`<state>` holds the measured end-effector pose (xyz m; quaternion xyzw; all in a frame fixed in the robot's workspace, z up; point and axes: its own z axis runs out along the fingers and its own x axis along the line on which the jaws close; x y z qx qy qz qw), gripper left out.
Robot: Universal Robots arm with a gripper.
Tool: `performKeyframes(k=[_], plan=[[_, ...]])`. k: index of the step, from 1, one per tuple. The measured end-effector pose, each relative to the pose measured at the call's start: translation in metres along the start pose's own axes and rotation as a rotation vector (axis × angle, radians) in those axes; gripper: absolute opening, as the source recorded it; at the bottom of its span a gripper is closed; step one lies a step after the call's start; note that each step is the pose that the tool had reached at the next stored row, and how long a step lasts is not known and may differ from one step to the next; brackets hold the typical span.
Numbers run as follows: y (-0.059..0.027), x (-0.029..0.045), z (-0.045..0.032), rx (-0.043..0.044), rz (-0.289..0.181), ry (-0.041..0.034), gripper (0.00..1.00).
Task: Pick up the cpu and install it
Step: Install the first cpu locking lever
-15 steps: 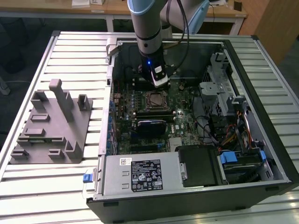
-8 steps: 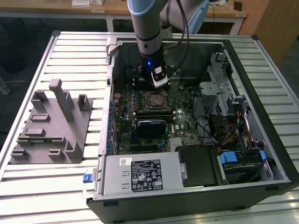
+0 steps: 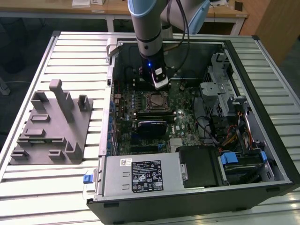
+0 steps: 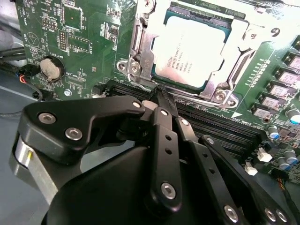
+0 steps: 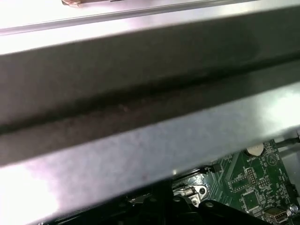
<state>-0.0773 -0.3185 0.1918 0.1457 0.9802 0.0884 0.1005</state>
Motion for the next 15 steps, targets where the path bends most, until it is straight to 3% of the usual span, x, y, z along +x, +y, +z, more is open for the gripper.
performKeyframes(k=[5,9,10,15], plan=[[-0.0004,0.0003,0.0017,-0.0007,0.000,0.0003,0.11],[-0.0004,0.0003,0.0018,-0.0207,0.004,0.0060,0.11],[-0.0003,0.0003,0.0018,-0.0223,0.005,0.0065,0.11],[0.0007,-0.0006,-0.0029,-0.0228,0.005,0.0064,0.11]])
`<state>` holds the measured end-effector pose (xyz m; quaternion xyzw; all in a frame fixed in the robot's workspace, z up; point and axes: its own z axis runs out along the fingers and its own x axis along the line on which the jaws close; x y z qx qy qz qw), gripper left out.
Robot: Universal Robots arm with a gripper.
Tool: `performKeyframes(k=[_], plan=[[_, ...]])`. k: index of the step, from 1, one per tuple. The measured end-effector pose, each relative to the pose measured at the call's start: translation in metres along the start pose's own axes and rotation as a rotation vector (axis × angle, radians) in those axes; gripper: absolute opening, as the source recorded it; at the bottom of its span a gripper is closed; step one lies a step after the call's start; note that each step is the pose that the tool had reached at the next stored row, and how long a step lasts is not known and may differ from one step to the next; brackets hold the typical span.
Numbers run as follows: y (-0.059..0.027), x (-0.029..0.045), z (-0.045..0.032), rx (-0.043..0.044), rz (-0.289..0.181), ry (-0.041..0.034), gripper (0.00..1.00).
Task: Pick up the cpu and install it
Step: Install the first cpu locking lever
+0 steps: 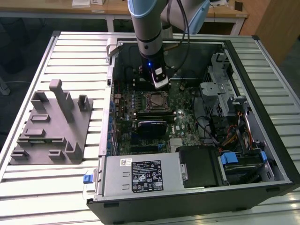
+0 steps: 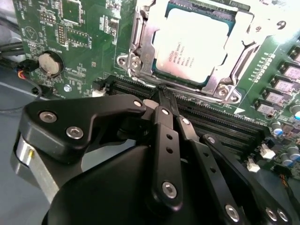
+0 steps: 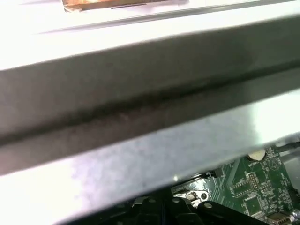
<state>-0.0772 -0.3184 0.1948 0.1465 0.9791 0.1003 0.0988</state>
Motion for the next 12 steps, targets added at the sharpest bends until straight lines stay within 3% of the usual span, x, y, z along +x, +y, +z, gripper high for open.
performKeyframes(k=[6,12], plan=[[0.0046,-0.0034,-0.0200,0.0002,0.000,0.0000,0.11],[0.0050,-0.0036,-0.0213,0.0017,0.000,-0.0007,0.11]])
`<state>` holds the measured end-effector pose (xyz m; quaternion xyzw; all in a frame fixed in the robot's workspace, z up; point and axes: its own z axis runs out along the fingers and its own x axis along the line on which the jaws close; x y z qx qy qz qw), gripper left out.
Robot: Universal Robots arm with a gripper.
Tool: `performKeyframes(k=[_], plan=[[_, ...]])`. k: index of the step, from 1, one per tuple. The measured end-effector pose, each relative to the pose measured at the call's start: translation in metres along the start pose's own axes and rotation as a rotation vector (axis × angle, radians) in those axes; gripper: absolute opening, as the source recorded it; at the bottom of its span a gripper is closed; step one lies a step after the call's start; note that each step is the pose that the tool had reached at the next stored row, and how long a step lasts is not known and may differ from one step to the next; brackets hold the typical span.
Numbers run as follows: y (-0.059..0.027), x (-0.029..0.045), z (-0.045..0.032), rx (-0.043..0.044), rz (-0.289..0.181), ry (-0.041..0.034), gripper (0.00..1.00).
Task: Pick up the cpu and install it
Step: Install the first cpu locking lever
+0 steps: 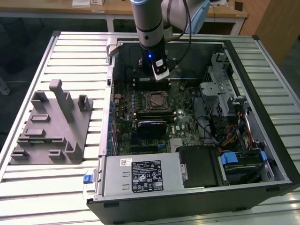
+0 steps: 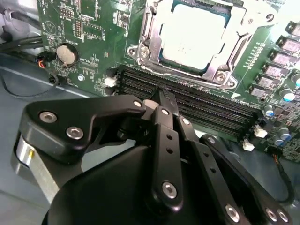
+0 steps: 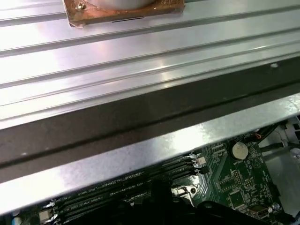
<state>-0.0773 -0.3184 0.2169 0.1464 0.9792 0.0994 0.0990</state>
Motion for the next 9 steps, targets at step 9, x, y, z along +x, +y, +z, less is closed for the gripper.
performKeyframes(k=[9], plan=[[0.0017,-0.0071,0.0021,0.0979,-0.017,-0.0012,0.11]])
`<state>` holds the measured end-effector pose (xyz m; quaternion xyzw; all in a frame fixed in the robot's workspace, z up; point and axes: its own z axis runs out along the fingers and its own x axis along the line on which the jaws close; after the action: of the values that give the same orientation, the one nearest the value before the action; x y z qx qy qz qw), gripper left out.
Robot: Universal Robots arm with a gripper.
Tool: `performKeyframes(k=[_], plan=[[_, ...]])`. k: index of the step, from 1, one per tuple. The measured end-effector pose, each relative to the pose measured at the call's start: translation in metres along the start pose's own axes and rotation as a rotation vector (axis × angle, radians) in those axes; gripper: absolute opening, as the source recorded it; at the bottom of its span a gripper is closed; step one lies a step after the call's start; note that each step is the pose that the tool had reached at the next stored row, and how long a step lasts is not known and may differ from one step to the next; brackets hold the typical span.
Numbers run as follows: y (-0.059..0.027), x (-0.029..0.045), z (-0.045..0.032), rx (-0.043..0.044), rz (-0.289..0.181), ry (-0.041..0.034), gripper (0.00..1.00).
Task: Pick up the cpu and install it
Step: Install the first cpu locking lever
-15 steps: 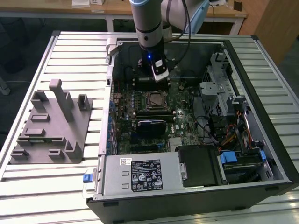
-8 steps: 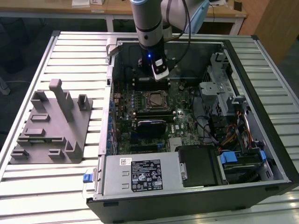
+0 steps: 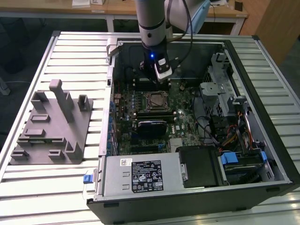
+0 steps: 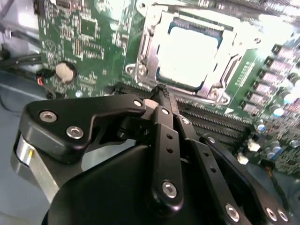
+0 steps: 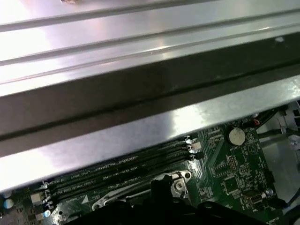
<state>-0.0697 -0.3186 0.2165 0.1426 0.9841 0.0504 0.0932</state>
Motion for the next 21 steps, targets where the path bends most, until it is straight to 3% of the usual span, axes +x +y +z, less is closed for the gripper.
performKeyframes(k=[4,8,12,16,21], plan=[[0.0003,-0.0040,0.0008,0.0449,-0.007,0.0069,0.11],[0.0000,-0.0058,0.0012,0.0865,-0.011,0.0355,0.11],[-0.0032,-0.0088,0.0014,0.1146,-0.013,0.0617,0.11],[-0.0084,-0.0117,0.0013,0.1264,-0.015,0.0659,0.11],[-0.0156,-0.0156,0.0012,0.1329,-0.015,0.0658,0.11]])
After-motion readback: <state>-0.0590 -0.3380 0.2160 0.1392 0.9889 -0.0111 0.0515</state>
